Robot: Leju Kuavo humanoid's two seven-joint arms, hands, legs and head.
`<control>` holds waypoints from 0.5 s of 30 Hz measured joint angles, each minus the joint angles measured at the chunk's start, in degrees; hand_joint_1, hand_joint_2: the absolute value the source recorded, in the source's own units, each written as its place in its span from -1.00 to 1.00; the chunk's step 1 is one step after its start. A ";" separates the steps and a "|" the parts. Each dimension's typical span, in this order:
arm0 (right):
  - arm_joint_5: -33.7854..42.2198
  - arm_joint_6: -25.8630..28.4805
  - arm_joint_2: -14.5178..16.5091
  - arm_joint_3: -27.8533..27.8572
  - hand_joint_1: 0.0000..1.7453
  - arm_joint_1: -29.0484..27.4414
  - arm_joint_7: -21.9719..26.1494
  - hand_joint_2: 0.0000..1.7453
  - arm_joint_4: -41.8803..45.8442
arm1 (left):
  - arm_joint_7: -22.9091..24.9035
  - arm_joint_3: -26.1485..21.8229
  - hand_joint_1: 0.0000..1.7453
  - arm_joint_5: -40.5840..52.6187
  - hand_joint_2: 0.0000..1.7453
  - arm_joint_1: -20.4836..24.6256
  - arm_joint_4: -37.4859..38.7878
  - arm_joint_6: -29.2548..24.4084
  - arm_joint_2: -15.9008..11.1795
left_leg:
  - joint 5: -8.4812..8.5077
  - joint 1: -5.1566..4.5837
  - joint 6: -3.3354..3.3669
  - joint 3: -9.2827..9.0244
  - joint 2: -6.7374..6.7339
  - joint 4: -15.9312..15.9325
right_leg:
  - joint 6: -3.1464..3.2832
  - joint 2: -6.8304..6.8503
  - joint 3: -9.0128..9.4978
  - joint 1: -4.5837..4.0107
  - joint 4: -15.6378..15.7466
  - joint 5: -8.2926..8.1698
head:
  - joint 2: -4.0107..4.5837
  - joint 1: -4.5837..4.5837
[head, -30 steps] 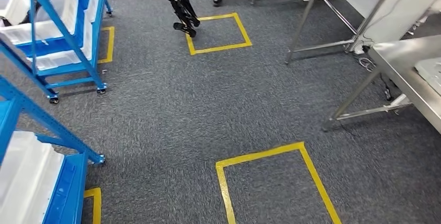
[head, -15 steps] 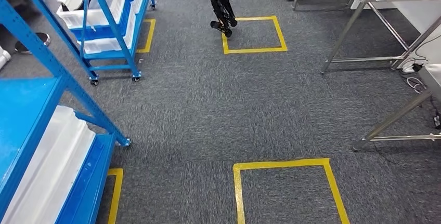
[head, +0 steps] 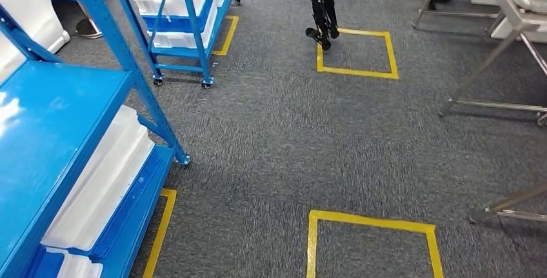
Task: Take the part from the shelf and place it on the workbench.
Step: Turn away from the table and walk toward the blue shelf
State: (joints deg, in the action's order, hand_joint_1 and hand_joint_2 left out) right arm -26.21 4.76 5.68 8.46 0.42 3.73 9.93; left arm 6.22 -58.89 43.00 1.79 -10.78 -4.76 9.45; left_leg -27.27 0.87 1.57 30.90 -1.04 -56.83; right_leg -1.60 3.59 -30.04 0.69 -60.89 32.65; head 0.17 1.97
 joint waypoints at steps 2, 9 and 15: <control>0.72 0.21 -0.03 0.37 -1.00 -0.15 -3.52 1.00 -0.02 | -4.04 0.68 -1.00 1.16 -1.00 0.07 0.00 1.93 -0.15 | 0.18 -0.03 0.37 0.11 1.24 0.03 | -0.18 -2.93 -3.62 0.10 -7.45 3.85 | 0.00 0.01; 2.23 1.53 0.15 2.05 -1.00 -0.56 -7.16 1.00 -0.05 | -9.76 2.93 -1.00 3.43 -1.00 0.04 0.00 6.30 -0.67 | -0.06 -0.33 -0.19 0.22 7.13 -0.68 | 0.51 -7.53 -1.68 0.47 0.66 -3.57 | 0.00 -0.01; 0.15 2.02 0.64 2.29 -1.00 0.31 -2.91 1.00 -0.01 | -3.87 3.27 -1.00 4.35 -1.00 -0.35 0.00 1.17 1.07 | -1.98 -0.31 -2.03 2.25 5.67 -3.66 | 2.55 -5.16 -0.70 0.53 2.96 -4.03 | 0.00 -0.15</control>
State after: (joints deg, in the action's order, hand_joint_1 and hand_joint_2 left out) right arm -26.06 6.78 6.32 10.75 0.73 0.82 9.92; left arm 2.36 -55.61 47.36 1.44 -10.78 -3.59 10.52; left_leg -29.25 0.56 -0.46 33.14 4.64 -60.49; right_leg 0.95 -1.57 -30.75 1.23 -57.92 28.62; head 0.17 1.82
